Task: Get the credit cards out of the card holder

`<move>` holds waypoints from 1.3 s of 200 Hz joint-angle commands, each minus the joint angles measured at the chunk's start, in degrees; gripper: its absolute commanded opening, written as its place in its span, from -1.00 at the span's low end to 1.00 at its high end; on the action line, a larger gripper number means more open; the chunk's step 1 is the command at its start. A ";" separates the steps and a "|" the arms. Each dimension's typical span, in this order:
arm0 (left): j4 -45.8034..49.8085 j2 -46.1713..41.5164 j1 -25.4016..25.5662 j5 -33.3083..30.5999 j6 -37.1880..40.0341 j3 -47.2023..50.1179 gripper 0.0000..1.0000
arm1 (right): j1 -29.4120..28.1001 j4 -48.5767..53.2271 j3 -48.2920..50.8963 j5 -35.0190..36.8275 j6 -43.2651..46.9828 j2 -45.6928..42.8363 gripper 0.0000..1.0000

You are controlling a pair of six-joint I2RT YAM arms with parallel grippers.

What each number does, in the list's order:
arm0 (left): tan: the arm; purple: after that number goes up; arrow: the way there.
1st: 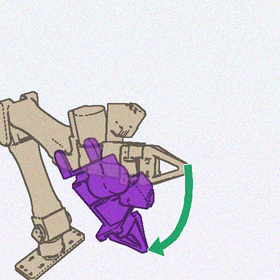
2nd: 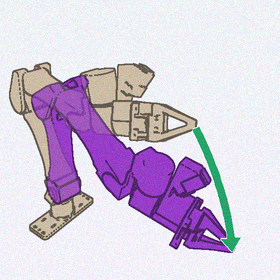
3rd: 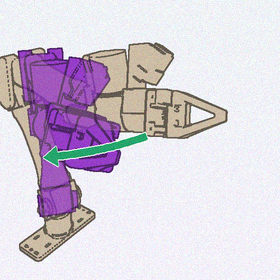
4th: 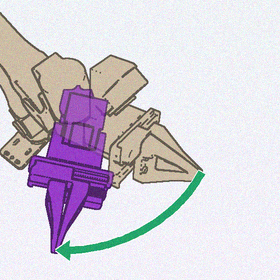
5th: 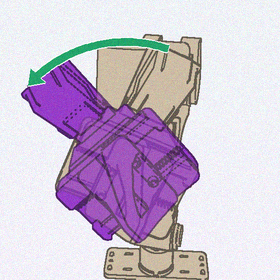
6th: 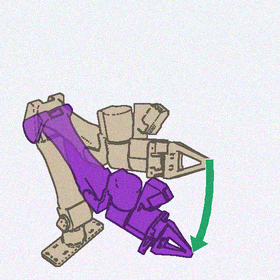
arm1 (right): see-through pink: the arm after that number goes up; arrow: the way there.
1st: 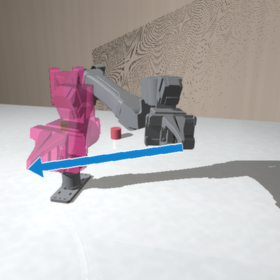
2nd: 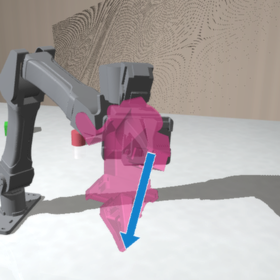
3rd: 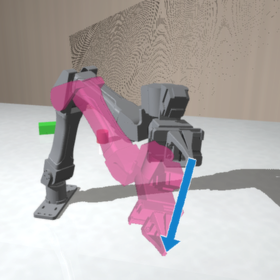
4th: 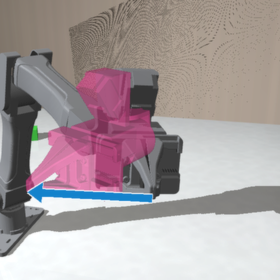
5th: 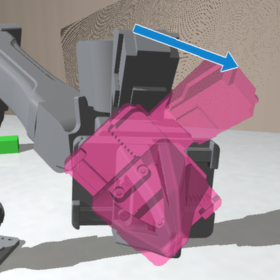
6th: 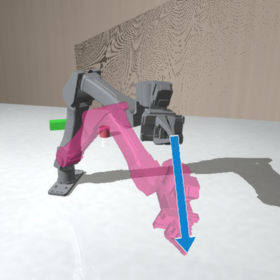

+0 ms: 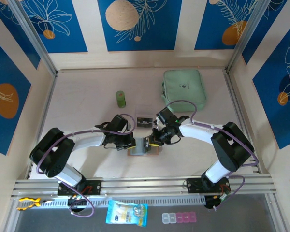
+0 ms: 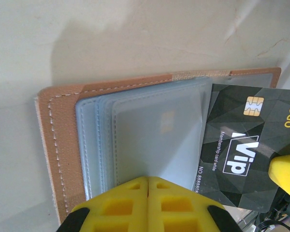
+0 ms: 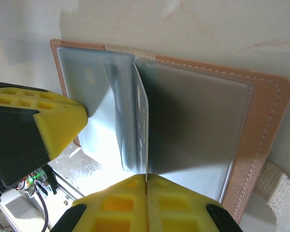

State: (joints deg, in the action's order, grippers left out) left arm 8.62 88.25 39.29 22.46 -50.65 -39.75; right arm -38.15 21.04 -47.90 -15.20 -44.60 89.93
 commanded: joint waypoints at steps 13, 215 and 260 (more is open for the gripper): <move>2.35 0.15 0.40 -0.77 -0.14 0.49 -1.00 | -0.09 2.93 -1.57 0.85 0.83 -3.28 -0.87; 8.18 -12.58 -2.57 -4.00 0.52 1.83 -0.92 | 3.17 37.30 -35.62 18.53 84.36 10.23 -1.00; 9.33 -15.99 -4.37 -3.93 0.81 4.35 -0.92 | 3.59 42.55 -47.60 18.52 89.86 17.57 -1.00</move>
State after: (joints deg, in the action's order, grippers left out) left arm 15.33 74.15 36.21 19.16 -50.85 -36.99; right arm -34.98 58.17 -89.67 3.27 38.85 104.66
